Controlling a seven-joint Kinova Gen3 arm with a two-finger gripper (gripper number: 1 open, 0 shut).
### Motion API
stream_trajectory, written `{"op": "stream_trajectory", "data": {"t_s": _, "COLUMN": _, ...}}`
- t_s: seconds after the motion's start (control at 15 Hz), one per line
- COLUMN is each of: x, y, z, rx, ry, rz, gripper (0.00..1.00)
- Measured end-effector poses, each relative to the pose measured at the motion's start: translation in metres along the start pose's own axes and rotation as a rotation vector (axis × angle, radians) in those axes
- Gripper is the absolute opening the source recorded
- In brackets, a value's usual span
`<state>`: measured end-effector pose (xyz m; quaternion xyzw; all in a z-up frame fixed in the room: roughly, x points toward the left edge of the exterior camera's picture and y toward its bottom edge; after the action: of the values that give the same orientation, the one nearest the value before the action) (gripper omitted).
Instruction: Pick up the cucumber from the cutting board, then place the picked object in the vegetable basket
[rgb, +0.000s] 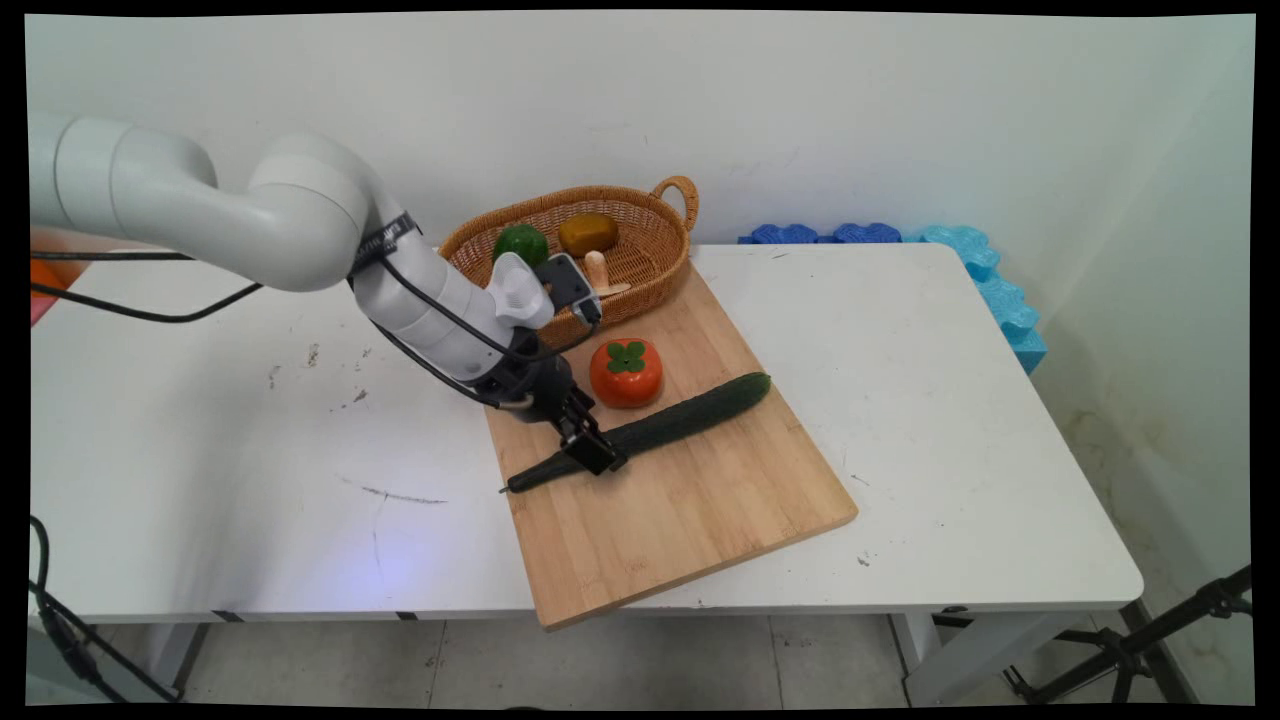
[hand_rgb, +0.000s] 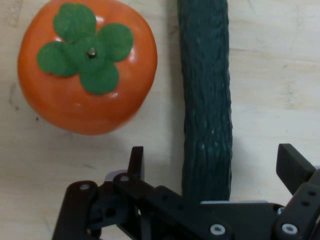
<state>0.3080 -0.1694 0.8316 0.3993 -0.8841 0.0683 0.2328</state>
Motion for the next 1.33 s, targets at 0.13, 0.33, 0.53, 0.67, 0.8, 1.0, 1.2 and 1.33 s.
{"op": "stream_trajectory", "data": {"t_s": 0.13, "x": 0.0, "y": 0.002, "z": 0.003, "rx": 0.006, "ry": -0.005, "rz": -0.005, "gripper": 1.0}}
{"op": "stream_trajectory", "data": {"t_s": 0.33, "x": 0.0, "y": 0.003, "z": 0.007, "rx": 0.012, "ry": -0.011, "rz": -0.009, "gripper": 1.0}}
{"op": "stream_trajectory", "data": {"t_s": 0.53, "x": -0.001, "y": 0.003, "z": 0.01, "rx": 0.02, "ry": -0.017, "rz": -0.011, "gripper": 0.0}}
{"op": "stream_trajectory", "data": {"t_s": 0.67, "x": -0.002, "y": 0.003, "z": 0.012, "rx": 0.024, "ry": -0.021, "rz": -0.01, "gripper": 0.0}}
{"op": "stream_trajectory", "data": {"t_s": 0.8, "x": -0.003, "y": 0.004, "z": 0.013, "rx": 0.024, "ry": -0.024, "rz": -0.007, "gripper": 0.0}}
{"op": "stream_trajectory", "data": {"t_s": 1.0, "x": -0.005, "y": 0.006, "z": 0.013, "rx": 0.02, "ry": -0.025, "rz": 0.002, "gripper": 0.0}}
{"op": "stream_trajectory", "data": {"t_s": 1.2, "x": -0.002, "y": 0.008, "z": 0.009, "rx": 0.014, "ry": -0.011, "rz": 0.022, "gripper": 0.0}}
{"op": "stream_trajectory", "data": {"t_s": 1.33, "x": 0.004, "y": 0.009, "z": 0.003, "rx": 0.011, "ry": 0.007, "rz": 0.036, "gripper": 0.0}}
